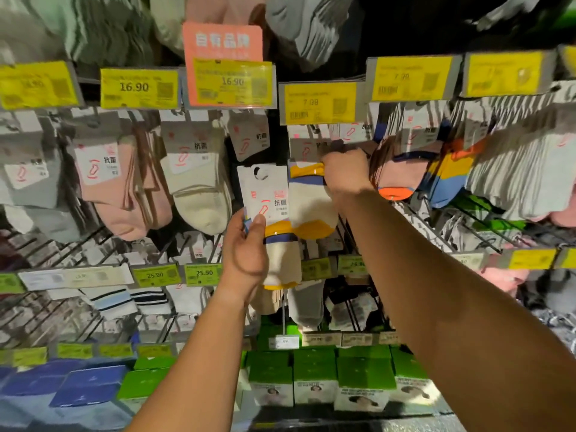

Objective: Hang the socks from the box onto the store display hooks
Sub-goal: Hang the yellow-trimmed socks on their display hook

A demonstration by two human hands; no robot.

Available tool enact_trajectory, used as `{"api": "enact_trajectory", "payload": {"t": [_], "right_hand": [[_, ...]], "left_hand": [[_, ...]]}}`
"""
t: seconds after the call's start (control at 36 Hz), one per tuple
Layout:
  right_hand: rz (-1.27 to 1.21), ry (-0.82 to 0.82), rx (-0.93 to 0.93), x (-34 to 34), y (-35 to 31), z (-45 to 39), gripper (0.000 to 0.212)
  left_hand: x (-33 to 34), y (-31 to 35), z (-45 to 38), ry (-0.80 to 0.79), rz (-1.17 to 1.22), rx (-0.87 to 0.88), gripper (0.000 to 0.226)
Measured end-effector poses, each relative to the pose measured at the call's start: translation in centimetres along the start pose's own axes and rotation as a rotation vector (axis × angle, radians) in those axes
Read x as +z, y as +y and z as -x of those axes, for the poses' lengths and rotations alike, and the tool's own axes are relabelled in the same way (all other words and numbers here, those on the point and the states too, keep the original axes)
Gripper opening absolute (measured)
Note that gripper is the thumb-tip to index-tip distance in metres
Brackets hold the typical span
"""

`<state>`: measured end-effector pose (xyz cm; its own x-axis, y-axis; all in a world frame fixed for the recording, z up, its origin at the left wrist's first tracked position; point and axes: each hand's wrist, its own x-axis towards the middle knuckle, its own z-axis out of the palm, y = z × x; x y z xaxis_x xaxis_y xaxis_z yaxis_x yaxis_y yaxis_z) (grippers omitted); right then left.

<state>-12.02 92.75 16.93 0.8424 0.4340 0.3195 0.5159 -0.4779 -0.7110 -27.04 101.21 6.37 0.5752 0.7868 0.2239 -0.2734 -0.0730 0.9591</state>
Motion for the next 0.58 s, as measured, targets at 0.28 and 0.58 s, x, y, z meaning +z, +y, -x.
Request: {"api": "enact_trajectory", "payload": {"t": [0.28, 0.58], "right_hand": [[0.148, -0.072, 0.025, 1.6, -0.7, -2.9, 0.046], [0.171, -0.011, -0.046, 2.2, -0.7, -3.1, 0.04]], "left_hand": [[-0.7, -0.2, 0.2, -0.005, 0.008, 0.01, 0.038], [-0.8, 0.6, 0.0, 0.027, 0.046, -0.014, 0.04]]}}
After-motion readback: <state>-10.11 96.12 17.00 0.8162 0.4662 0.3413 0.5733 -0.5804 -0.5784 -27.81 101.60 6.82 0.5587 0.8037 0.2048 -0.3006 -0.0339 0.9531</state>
